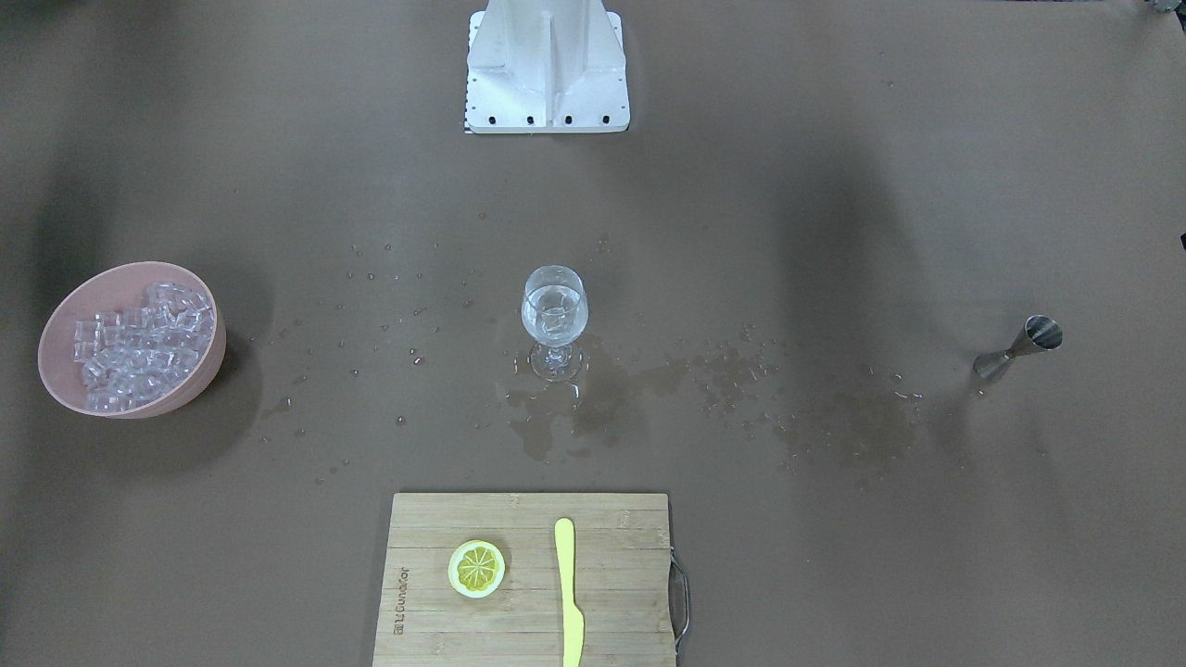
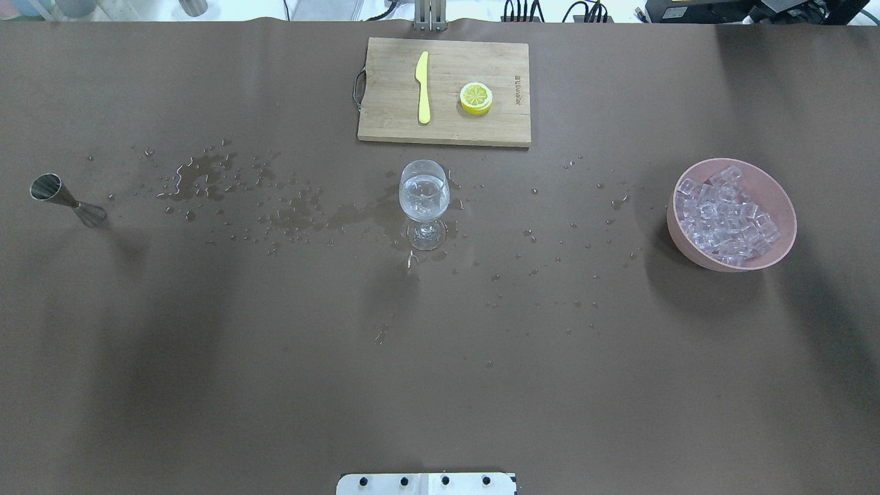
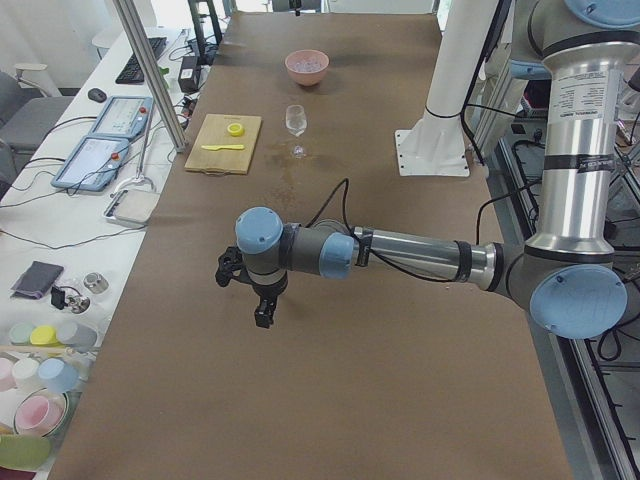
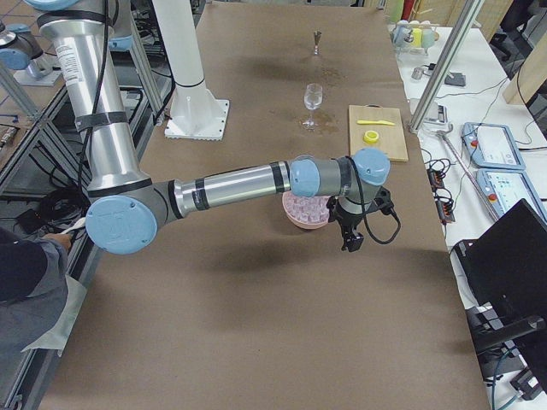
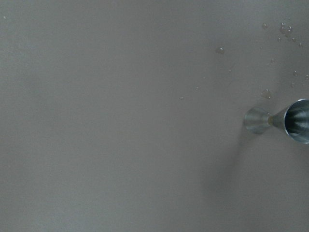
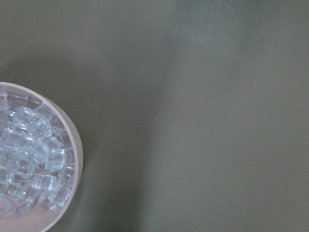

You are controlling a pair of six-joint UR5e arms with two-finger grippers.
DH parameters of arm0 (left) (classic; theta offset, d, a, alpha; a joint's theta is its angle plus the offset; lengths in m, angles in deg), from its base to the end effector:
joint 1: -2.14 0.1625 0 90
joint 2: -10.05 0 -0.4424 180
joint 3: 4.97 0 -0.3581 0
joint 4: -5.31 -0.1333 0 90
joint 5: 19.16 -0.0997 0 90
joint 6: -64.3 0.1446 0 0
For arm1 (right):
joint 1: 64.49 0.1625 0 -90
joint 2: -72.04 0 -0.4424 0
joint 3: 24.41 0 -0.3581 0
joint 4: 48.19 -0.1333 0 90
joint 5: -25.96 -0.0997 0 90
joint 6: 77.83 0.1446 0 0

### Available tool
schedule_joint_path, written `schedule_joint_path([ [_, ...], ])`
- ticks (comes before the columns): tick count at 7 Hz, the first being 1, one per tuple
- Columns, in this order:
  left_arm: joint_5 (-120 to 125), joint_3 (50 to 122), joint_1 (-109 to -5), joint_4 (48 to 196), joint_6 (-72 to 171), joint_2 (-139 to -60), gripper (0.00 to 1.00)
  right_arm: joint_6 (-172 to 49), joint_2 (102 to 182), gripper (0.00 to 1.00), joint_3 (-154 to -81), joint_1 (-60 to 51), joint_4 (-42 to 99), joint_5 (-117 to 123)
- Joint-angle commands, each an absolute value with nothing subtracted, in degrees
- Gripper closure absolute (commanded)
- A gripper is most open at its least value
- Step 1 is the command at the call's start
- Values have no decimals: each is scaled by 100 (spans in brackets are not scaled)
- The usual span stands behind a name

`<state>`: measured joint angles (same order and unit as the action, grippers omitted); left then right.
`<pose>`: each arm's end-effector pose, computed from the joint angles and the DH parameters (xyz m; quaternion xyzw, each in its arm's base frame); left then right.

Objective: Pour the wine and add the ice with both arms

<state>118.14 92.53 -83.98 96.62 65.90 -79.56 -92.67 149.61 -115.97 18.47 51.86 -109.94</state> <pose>0.0045 -0.4661 0.6430 0.0593 0.4013 0.0731 0.9111 -0.0381 -0.5486 0.6015 0.0581 -0.3866 -0.1878 0.9010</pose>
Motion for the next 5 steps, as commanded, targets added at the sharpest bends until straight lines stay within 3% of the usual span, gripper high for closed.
schedule_joint_path([
  [1,11830,9190,-8434,9575,6571,-8065,2,-9207,14930,0,-11591,1830,5192,-11132],
  [5,11883,9259,-8434,9645,6597,-8092,2,-9225,14939,0,-11669,1848,5043,-11246],
])
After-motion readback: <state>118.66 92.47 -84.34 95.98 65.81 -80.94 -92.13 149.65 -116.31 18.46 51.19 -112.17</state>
